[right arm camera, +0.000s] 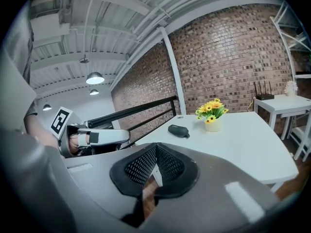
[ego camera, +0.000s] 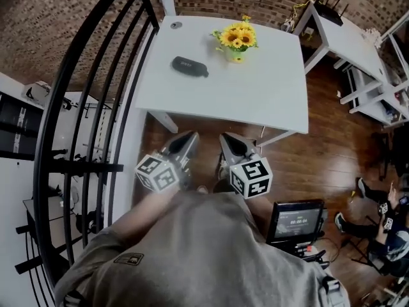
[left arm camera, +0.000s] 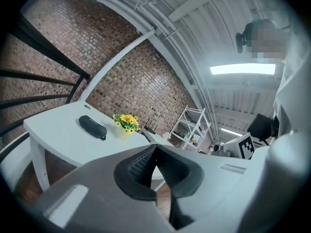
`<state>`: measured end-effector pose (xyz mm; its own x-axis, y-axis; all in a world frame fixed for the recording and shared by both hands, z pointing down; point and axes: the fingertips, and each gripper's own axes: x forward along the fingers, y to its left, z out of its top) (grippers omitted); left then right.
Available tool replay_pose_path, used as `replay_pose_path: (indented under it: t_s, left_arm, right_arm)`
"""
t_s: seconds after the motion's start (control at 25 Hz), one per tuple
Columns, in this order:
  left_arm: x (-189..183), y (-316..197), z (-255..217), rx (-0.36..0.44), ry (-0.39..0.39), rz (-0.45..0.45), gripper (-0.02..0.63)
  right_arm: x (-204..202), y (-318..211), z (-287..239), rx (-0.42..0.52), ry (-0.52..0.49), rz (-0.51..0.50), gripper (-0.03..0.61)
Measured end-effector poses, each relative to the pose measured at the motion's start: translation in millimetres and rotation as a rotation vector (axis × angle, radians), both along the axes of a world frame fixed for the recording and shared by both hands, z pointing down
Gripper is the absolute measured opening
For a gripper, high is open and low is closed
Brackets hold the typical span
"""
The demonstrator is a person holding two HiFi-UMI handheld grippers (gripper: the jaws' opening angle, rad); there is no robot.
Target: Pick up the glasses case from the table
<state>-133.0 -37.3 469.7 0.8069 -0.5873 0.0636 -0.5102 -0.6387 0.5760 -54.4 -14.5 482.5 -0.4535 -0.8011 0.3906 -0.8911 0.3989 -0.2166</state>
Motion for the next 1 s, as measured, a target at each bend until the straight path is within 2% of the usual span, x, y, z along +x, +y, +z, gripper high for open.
replay_pose_path:
  t_s: [0.32,0.56,0.8,1.0]
  left_arm:
    - [28.2,-102.9,2.2,-0.004,-0.075,-0.107,0.0]
    - [39.4,-156.3,0.7,-0.006,-0.113,-0.187,0.0]
    - [22.5,-186.8,15.6,-0.037,-0.164,-0.211,0.002]
    - [7.0,-219.2,31.5,-0.053,-0.198,-0.187,0.002]
  right_arm:
    - [38.7,-107.8,-1.7,-0.003,-0.017,-0.11,0.012]
    - [55.6,-156.5,1.5,-0.029,-0.006,-0.205,0.014]
    - [48.6,-184.4,12.0,-0.074,-0.016,-0.23,0.012]
    - [36.9,-209.3,23.9,-0.111,-0.007,-0.221,0.014]
